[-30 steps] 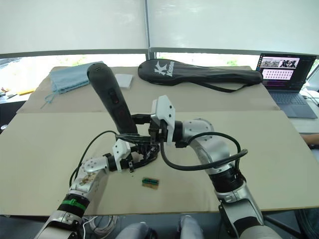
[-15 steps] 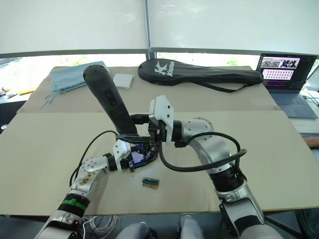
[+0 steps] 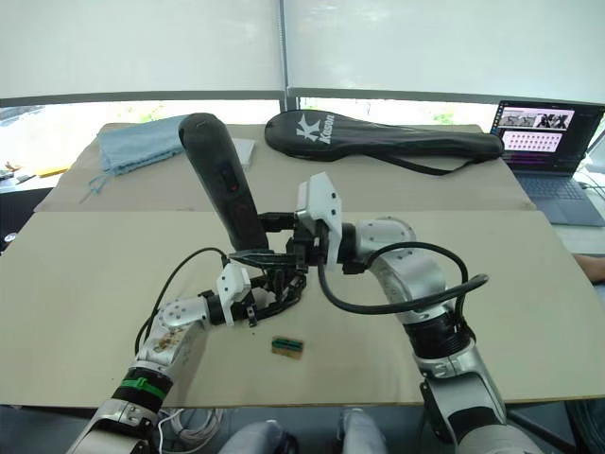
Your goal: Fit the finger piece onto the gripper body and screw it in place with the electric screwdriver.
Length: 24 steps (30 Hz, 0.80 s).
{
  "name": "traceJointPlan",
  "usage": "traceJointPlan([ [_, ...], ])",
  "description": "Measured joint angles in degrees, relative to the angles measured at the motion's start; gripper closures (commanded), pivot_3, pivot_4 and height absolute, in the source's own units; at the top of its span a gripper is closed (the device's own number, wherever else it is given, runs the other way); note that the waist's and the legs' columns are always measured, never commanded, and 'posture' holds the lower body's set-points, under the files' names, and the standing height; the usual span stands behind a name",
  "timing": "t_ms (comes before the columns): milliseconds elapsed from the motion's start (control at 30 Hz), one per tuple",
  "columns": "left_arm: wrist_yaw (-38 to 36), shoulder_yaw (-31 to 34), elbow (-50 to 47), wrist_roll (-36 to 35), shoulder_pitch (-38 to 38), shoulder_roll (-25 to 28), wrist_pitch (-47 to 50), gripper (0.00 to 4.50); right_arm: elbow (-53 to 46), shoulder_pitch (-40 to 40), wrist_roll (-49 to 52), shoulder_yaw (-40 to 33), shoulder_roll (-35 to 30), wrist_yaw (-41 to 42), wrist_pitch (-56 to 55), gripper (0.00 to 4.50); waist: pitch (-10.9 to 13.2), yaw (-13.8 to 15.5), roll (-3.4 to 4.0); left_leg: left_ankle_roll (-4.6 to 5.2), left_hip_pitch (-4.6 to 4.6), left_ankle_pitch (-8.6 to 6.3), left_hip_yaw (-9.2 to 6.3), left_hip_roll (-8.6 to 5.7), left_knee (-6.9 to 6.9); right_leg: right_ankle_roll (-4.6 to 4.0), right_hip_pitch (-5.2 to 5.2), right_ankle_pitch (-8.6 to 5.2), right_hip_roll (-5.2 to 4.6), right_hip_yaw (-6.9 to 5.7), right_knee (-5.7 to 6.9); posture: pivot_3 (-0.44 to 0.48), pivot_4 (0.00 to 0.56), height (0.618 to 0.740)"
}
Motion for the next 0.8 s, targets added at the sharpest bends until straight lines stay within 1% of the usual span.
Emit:
traceJointPlan([
  [100, 0.22, -0.15, 0.07, 0.00, 0.00, -0.11, -0.05, 2.23, -0.92, -1.29, 1.05, -0.81, 0.05, 0.19, 0.02, 2.59, 0.00, 0.09, 0.00, 0.00, -0.03, 0.00, -0.01, 0.01, 0.00, 0.00, -0.02, 0.00, 0.00, -0.02, 0.00, 0.000, 0.150, 0.740],
  [300, 0.35, -0.10, 0.15, -0.02, 0.11, -0.32, -0.04, 2.23, -1.55, -1.43, 2.64, -1.30, 0.01, 0.20, 0.63, 2.59, 0.00, 0.11, 0.00, 0.02, -0.06, 0.00, -0.01, 0.00, 0.00, 0.00, -0.03, 0.00, -0.03, -0.02, 0.00, 0.000, 0.150, 0.740],
  [367, 0.45, -0.09, 0.21, -0.02, 0.14, -0.40, -0.05, 1.17, -2.07, -1.42, 3.91, -1.67, -0.23, 0.61, 1.28, 2.59, 0.00, 0.13, 0.00, 0.03, -0.07, -0.01, -0.01, 0.00, 0.00, 0.00, -0.03, 0.00, -0.04, -0.02, -0.01, 0.000, 0.150, 0.740],
  [400, 0.61, -0.09, 0.30, 0.01, 0.13, -0.40, 0.01, 0.80, -2.52, -1.42, 4.82, -1.97, -0.39, 1.12, 1.72, 2.59, 0.00, 0.13, 0.00, 0.03, -0.08, -0.01, -0.01, 0.00, 0.00, 0.00, -0.04, 0.00, -0.04, -0.02, -0.01, 0.000, 0.150, 0.740],
  [433, 0.66, -0.09, 0.36, 0.01, 0.13, -0.40, 0.03, 0.33, -2.83, -1.42, 5.68, -2.28, -0.52, 1.47, 1.88, 2.59, 0.00, 0.14, 0.00, 0.04, -0.09, -0.02, -0.01, 0.00, 0.00, 0.00, -0.04, 0.00, -0.04, -0.02, -0.01, 0.000, 0.150, 0.740],
  [467, 0.73, -0.07, 0.40, 0.01, 0.12, -0.39, 0.04, 0.02, -3.52, -1.43, 7.14, -2.98, -0.76, 1.95, 2.33, 2.59, 0.00, 0.15, 0.00, 0.05, -0.10, -0.02, -0.01, 0.00, 0.00, 0.00, -0.05, 0.00, -0.04, -0.03, -0.02, 0.000, 0.150, 0.740],
  [700, 1.19, 0.75, -1.30, -0.41, 1.50, 0.43, 0.29, 0.02, -10.48, -3.67, 16.86, -6.53, -3.90, 1.99, 9.39, 2.59, 0.01, 0.05, 0.01, 0.05, -0.34, -0.03, -0.01, 0.04, -0.01, -0.02, -0.36, 0.01, -0.05, 0.02, 0.01, 0.000, 0.150, 0.740],
  [800, 0.09, 1.77, -4.57, -2.32, 4.49, 2.83, 0.72, 0.02, -12.34, -5.07, 21.84, -9.62, -7.49, 0.94, 13.64, 2.59, 0.01, -0.59, 0.01, 0.04, -0.71, -0.02, 0.01, 0.04, -0.01, -0.05, -0.80, 0.03, -0.05, 0.09, 0.06, 0.000, 0.150, 0.740],
])
